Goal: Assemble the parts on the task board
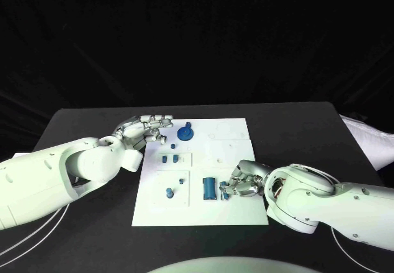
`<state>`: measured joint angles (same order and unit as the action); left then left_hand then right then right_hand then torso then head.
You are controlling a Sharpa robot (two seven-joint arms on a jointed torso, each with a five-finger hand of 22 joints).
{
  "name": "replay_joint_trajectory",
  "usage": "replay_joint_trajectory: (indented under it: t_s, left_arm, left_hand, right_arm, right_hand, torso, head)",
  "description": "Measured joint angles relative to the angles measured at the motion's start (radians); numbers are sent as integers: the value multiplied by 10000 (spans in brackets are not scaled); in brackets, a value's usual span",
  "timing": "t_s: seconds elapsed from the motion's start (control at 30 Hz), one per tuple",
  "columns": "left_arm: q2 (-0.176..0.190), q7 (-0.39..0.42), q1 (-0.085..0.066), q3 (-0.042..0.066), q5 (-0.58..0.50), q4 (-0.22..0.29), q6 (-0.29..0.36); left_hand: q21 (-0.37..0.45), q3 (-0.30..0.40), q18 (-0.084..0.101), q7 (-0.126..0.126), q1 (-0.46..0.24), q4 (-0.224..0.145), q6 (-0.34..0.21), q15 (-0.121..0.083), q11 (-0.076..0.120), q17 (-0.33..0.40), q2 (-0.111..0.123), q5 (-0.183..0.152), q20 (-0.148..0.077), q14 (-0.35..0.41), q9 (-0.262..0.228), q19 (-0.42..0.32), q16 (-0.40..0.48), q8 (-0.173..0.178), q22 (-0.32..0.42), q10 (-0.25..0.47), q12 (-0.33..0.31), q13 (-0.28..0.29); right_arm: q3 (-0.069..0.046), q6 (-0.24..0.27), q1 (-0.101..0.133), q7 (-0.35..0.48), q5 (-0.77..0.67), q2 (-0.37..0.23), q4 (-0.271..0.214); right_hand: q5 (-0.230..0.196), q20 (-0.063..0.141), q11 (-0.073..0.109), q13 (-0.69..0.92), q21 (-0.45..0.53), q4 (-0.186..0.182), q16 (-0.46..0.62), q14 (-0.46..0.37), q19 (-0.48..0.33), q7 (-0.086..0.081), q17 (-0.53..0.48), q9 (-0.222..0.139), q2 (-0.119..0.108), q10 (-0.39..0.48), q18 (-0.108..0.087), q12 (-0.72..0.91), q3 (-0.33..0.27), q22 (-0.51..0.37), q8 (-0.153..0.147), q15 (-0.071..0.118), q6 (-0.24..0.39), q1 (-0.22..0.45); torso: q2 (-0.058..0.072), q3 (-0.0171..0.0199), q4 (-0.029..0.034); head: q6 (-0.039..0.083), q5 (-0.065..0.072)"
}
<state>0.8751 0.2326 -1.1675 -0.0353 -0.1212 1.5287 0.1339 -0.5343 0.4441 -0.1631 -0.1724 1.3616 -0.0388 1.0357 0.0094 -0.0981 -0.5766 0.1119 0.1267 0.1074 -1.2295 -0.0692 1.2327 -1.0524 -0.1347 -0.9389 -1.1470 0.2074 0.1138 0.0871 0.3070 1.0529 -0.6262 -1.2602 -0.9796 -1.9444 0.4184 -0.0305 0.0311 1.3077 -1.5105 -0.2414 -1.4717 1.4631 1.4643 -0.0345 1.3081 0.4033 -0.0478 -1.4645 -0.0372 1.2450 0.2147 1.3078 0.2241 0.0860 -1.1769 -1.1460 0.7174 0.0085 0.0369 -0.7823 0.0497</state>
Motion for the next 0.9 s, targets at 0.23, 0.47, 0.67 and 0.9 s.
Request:
replay_joint_trajectory:
  t_s: [0.23, 0.47, 0.67, 0.9]
  left_arm:
    - [2, -22, 0, 0, 7, -7, -14]
    - [6, -40, 0, -1, 10, -12, -24]
    - [10, -48, 0, -1, 12, -14, -29]
    - [12, -58, 0, -1, 13, -14, -35]
  left_hand:
    - [0, 0, 0, -21, 0, 0, -21, 35, -18, 17, 0, 0, 22, 35, 0, -22, 0, 0, 0, 19, 0, 0]
    - [0, 0, 0, -37, 0, 0, -37, 35, -35, 24, 0, 0, 36, 35, -1, -36, 0, 0, -1, 35, 0, 0]
    - [0, 0, 0, -37, 0, 0, -37, 35, -35, 24, 0, 0, 36, 35, -1, -36, 0, 0, -1, 36, 0, 0]
    - [0, 0, 0, -37, 0, 0, -37, 35, -35, 23, 0, 0, 36, 35, 0, -36, 0, 0, -1, 36, 0, 0]
  right_arm:
    - [9, -36, -10, -24, -49, 2, -14]
    - [10, -44, -13, -26, -123, -25, -51]
    - [10, -54, -13, -19, -167, -65, -78]
    - [9, -96, -14, -3, -221, -159, -111]
  right_hand:
    - [-154, 0, 0, 0, 0, -242, 0, -4, 0, -23, -1, 9, -131, 0, 0, 0, -568, -1, 0, 3, -44, 385]
    - [-892, 0, -1, -1, 0, -420, 0, -4, 0, -18, -2, 25, -142, 0, 0, 0, -1169, -1, -1, 2, -49, 551]
    - [-1167, -1, -1, -1, 0, -457, 0, -4, 0, -17, -3, 34, -138, 0, 0, 0, -1444, -2, -2, 2, -50, 634]
    - [-1712, 35, -1, 2, 0, -80, 0, 34, 36, -17, -3, 58, -38, 1, 0, 0, -1696, -3, -2, 38, -50, 71]
  torso:
    - [1, 3, -2]
    - [4, 4, -2]
    - [4, 4, -5]
    - [2, 4, -4]
  head:
    - [-9, -6]
    - [-35, 0]
    - [-37, -6]
    - [-37, -7]
